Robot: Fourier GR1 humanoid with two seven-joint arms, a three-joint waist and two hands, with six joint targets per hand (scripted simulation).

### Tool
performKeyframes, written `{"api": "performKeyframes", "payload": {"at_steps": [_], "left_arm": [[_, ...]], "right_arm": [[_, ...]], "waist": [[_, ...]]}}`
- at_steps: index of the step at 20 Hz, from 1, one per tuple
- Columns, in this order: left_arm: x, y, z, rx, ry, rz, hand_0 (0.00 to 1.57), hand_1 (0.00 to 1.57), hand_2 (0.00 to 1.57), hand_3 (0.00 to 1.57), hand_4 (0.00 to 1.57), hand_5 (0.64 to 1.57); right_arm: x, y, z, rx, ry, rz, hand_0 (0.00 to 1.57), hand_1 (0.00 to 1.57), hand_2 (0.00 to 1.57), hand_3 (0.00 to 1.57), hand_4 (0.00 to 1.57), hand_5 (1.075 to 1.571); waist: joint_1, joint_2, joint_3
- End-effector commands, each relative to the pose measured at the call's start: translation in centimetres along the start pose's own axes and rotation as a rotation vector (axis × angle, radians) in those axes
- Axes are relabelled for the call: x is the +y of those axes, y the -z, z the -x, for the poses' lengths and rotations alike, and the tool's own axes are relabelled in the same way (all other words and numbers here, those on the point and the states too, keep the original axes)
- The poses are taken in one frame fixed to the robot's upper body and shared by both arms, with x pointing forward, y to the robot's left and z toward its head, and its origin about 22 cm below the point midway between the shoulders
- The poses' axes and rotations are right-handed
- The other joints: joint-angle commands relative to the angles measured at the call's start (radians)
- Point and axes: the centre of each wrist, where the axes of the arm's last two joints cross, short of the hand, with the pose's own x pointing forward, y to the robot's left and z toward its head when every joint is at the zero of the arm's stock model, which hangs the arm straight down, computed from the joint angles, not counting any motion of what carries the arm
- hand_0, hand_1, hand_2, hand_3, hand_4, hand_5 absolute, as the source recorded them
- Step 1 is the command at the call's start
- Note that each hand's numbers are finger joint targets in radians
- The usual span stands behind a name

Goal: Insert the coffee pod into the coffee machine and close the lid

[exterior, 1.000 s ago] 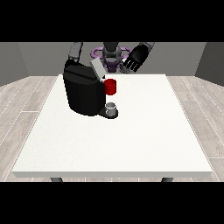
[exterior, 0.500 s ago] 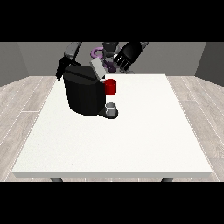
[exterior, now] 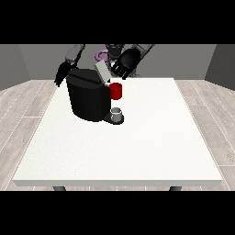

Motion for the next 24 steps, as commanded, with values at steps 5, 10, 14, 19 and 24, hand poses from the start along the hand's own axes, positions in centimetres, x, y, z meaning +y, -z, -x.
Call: {"api": "performKeyframes", "payload": {"at_steps": [5, 10, 14, 19, 24], "left_arm": [[-0.6, -0.2, 1.2, -0.016, 0.025, 0.020, 1.17, 1.17, 1.24, 1.22, 0.46, 1.571], [2.2, 0.4, -1.6, -0.028, 0.007, -0.014, 1.24, 1.24, 1.29, 1.22, 0.43, 1.571], [-1.4, 0.5, 1.1, 0.009, 0.003, 0.038, 1.20, 1.20, 1.25, 1.21, 0.44, 1.571], [1.0, 0.5, -0.6, -0.026, 0.024, -0.023, 1.17, 1.17, 1.24, 1.20, 0.42, 1.571], [-0.3, 1.0, -0.9, -0.044, 0.012, -0.017, 1.23, 1.23, 1.26, 1.20, 0.41, 1.571]], "right_arm": [[-3.3, 0.8, -0.1, 0.013, -0.014, 0.051, 0.00, 0.00, 0.00, 0.00, 0.00, 1.571], [0.9, 1.5, -2.3, -0.047, 0.001, 0.045, 0.00, 0.00, 0.00, 0.00, 0.15, 1.571], [-0.8, 0.7, -1.3, -0.005, -0.011, 0.022, 0.00, 0.00, 0.00, 0.00, 0.04, 1.571], [0.2, 1.4, -2.2, -0.056, 0.001, 0.045, 0.00, 0.00, 0.00, 0.00, 0.00, 1.571], [-1.2, 1.5, -1.4, -0.006, 0.003, 0.045, 0.00, 0.00, 0.00, 0.00, 0.00, 1.571]], "waist": [[0.018, 0.035, 0.0001], [-0.005, 0.072, 0.0000], [-0.017, 0.046, -0.0001], [-0.007, 0.085, 0.0000], [-0.009, 0.069, 0.0001]]}}
